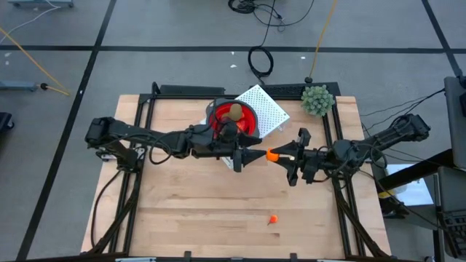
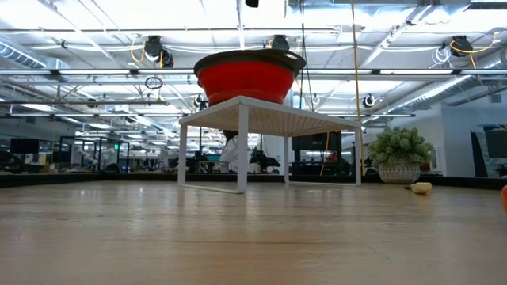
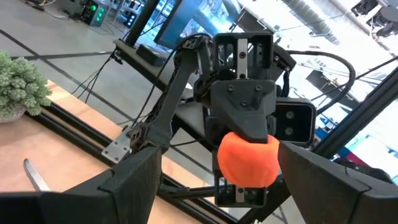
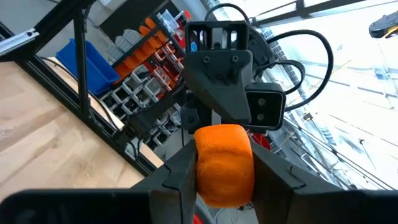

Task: Pick & Place Fruit
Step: Put the tangerine into the red strainer bowl on the shelf

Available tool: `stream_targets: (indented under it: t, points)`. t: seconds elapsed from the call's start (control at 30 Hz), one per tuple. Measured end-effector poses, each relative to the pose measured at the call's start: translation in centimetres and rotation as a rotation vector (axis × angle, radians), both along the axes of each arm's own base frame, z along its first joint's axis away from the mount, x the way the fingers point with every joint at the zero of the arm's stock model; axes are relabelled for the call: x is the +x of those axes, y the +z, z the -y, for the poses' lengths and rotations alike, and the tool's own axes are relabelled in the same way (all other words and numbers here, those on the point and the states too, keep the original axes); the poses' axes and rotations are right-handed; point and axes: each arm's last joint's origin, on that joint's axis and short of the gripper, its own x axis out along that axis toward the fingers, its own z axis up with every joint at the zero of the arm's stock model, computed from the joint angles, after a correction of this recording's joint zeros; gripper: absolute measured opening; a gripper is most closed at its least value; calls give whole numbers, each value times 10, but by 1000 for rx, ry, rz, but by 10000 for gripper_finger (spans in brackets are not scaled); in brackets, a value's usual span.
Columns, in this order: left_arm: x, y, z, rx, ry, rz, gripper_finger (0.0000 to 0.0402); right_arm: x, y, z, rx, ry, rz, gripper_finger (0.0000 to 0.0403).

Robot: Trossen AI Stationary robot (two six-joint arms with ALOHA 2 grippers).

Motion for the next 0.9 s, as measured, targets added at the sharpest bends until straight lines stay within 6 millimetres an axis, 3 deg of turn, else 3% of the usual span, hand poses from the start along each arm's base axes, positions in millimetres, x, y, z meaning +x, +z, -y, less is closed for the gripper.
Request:
stream_targets:
  t: [0.7, 0.9]
  points:
    - [10, -3, 2, 9, -24, 13, 321, 4, 0, 12, 9, -51, 1, 109]
    - [12, -6, 0, 3, -20, 1, 321, 8, -2, 14, 20, 7, -1, 109]
